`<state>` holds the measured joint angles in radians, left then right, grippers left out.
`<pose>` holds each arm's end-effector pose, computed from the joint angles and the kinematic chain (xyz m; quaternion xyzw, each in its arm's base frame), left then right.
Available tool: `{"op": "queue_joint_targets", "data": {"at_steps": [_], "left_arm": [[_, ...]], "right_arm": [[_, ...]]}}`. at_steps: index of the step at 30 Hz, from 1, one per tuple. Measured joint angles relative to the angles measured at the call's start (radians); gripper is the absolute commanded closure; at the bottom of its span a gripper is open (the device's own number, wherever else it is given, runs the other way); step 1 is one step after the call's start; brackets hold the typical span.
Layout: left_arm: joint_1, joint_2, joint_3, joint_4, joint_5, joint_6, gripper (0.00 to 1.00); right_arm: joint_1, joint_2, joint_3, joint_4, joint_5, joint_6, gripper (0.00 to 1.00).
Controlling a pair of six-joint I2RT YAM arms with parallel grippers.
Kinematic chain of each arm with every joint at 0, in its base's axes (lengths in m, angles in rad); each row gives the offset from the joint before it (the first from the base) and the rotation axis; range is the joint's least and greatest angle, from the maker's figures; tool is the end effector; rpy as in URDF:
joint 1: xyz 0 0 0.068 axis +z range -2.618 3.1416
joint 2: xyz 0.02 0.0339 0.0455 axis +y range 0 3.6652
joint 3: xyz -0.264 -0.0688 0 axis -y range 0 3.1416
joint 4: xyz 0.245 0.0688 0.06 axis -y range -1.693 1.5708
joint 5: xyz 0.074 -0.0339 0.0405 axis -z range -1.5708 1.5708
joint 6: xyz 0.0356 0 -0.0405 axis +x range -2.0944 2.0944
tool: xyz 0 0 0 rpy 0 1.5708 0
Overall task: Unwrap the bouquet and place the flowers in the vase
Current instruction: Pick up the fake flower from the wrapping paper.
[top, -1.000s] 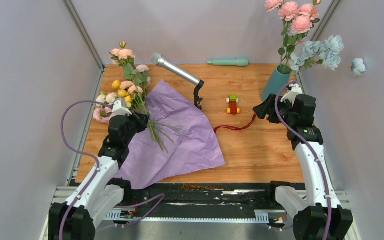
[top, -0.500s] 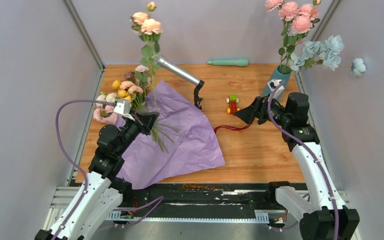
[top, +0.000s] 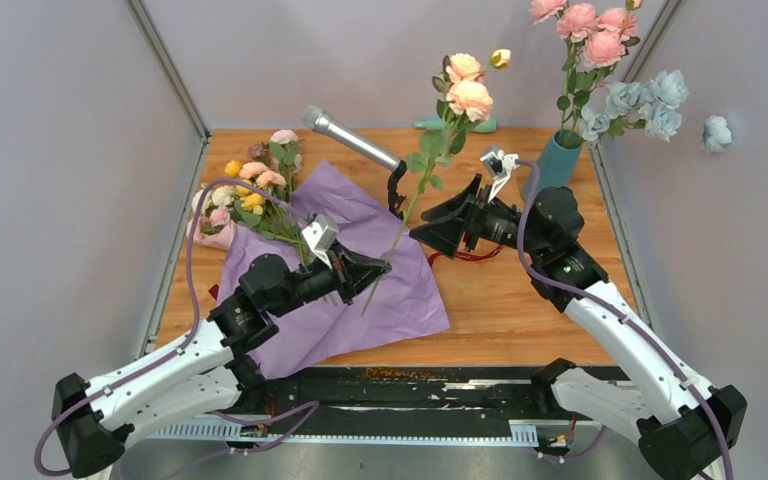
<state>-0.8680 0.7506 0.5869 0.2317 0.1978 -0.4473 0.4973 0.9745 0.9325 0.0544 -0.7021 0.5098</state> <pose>0.1156 -0.1473 0.3202 0.2124 0.6493 -0.4978 0.5343 0.1826 0.1253 0.3829 -0.2405 0.6614 0.5340 0.4686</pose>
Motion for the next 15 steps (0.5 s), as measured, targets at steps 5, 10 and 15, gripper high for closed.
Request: {"op": "queue_joint_targets", "data": {"at_steps": [5, 10, 15], "left_arm": [[-0.064, 0.044, -0.001, 0.07, -0.017, -0.014, 1.0], [-0.092, 0.051, -0.012, 0.131, -0.028, -0.026, 1.0], [-0.1, 0.051, -0.035, 0.158, -0.046, -0.037, 1.0]], "right_arm": [[0.035, 0.017, 0.0, 0.1, 0.066, 0.07, 0.39], [0.037, 0.019, -0.001, 0.155, 0.116, 0.115, 0.5], [0.037, 0.02, -0.004, 0.193, 0.149, 0.148, 0.61]]}}
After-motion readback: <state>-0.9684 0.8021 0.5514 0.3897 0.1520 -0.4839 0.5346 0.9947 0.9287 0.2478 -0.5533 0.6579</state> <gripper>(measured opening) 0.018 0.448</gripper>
